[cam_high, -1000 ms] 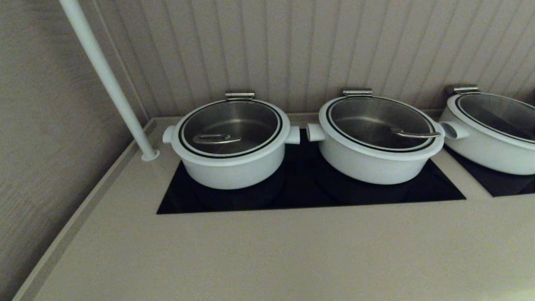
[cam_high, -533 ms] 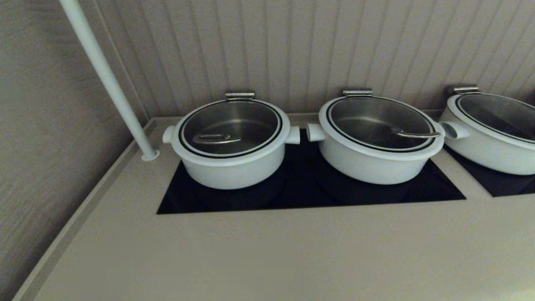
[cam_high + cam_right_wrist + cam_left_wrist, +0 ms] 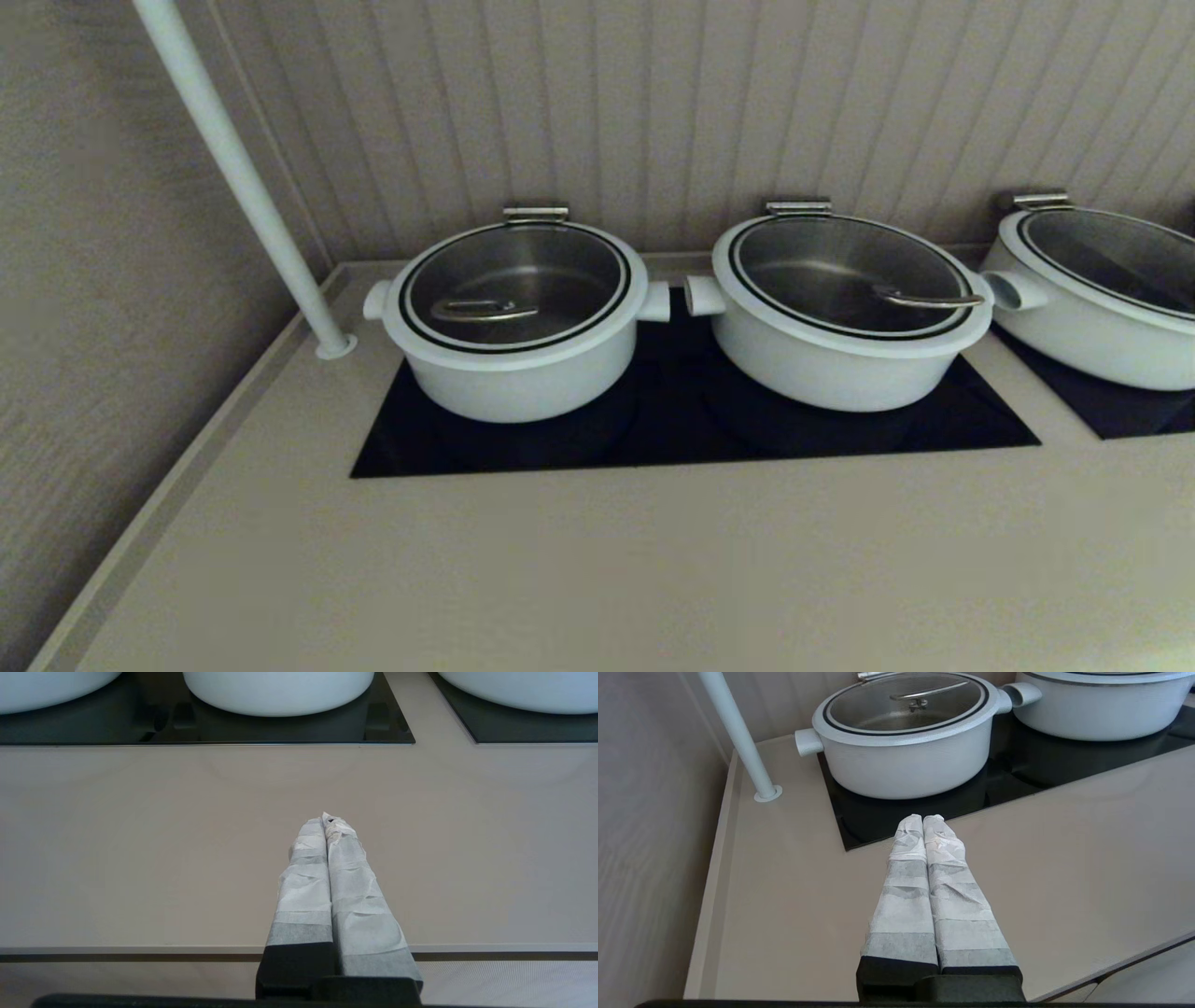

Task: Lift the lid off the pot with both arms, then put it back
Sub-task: Open the food pot lid a small opening with the left arm

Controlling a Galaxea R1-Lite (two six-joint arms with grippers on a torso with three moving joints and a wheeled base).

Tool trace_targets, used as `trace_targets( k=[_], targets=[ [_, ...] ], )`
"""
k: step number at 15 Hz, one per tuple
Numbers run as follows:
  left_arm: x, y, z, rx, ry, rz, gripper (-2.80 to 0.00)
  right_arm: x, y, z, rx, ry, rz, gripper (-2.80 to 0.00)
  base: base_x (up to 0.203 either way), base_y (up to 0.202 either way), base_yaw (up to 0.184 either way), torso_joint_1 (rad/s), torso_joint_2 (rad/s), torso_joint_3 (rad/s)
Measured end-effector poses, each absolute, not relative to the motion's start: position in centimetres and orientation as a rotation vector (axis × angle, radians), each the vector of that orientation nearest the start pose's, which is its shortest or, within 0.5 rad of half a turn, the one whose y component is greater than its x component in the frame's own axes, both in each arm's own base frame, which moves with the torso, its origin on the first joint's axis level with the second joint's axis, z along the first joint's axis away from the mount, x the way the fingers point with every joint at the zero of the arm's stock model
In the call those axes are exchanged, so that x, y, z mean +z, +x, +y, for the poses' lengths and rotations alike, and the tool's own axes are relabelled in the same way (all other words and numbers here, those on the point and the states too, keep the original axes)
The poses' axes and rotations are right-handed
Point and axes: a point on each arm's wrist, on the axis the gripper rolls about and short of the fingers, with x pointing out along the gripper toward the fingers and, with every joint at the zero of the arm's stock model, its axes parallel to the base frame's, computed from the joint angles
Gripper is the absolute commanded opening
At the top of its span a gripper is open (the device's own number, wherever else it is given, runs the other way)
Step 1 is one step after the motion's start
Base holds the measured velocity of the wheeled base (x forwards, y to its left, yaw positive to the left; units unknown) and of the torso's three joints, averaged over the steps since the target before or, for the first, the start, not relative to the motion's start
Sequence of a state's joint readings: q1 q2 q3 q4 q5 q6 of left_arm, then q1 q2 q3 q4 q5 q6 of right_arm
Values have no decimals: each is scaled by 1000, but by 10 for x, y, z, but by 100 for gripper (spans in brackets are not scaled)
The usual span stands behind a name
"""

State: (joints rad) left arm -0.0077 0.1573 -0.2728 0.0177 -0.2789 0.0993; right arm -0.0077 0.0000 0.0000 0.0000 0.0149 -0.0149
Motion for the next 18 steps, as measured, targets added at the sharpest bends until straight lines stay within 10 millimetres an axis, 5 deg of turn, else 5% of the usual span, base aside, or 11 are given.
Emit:
trace_targets(
  k=[10,18],
  targets=[
    [228,25,-9,-420,109,-140,-280,75,-23,1,7,-15,0,-280,0,0,0,0,0,0],
    [229,66,-18,-617,88,-19,-280,75,-23,1,7,-15,0,-280,0,0,0,0,0,0]
  ],
)
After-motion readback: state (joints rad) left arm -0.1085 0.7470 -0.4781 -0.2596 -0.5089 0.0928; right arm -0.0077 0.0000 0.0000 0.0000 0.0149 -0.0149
